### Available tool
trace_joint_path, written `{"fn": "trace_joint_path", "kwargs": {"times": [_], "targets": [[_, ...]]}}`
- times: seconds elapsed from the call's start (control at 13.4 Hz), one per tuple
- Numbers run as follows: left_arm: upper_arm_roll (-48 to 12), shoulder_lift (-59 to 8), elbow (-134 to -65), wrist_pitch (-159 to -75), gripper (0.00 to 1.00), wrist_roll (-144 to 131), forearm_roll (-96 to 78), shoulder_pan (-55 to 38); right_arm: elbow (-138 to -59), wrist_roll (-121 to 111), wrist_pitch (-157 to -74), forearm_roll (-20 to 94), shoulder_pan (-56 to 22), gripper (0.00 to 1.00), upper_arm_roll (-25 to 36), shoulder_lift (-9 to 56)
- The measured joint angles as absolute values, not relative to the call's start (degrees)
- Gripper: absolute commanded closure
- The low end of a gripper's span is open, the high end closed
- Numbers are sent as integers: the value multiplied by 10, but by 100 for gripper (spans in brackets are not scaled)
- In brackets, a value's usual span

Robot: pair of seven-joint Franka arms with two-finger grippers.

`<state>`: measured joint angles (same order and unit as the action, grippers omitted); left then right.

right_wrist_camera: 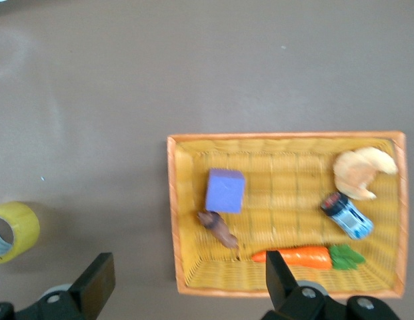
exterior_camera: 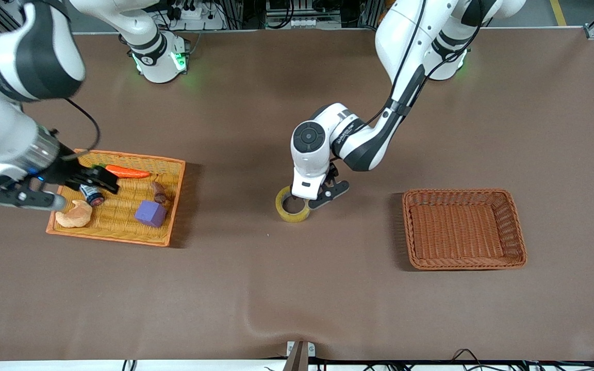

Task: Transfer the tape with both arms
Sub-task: 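Lower the left gripper onto the tape roll and grasp it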

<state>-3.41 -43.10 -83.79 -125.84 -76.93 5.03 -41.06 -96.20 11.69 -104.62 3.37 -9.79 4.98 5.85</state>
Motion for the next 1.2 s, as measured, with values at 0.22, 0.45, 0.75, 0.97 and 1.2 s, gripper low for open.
{"fn": "trace_joint_path", "kwargs": {"times": [0.22, 0.45, 0.75, 0.97, 1.2], "targets": [[-33, -434, -835, -1284, 0, -787, 51, -412, -933, 115, -974, 47, -81, 0, 50, 31], [-33, -447, -835, -1297, 0, -795, 55, -418, -885, 80, -935, 49, -63, 0, 49, 29], [-19, -459, -835, -1314, 0, -809, 56, -430, -882, 39, -937, 47, -40, 0, 48, 37], [20, -473, -834, -1333, 0, -834, 56, -464, -879, 38, -937, 3, -46, 0, 40, 37], [28, -476, -833, -1335, 46, -839, 56, -477, -879, 38, -933, -2, -45, 0, 39, 37]]}}
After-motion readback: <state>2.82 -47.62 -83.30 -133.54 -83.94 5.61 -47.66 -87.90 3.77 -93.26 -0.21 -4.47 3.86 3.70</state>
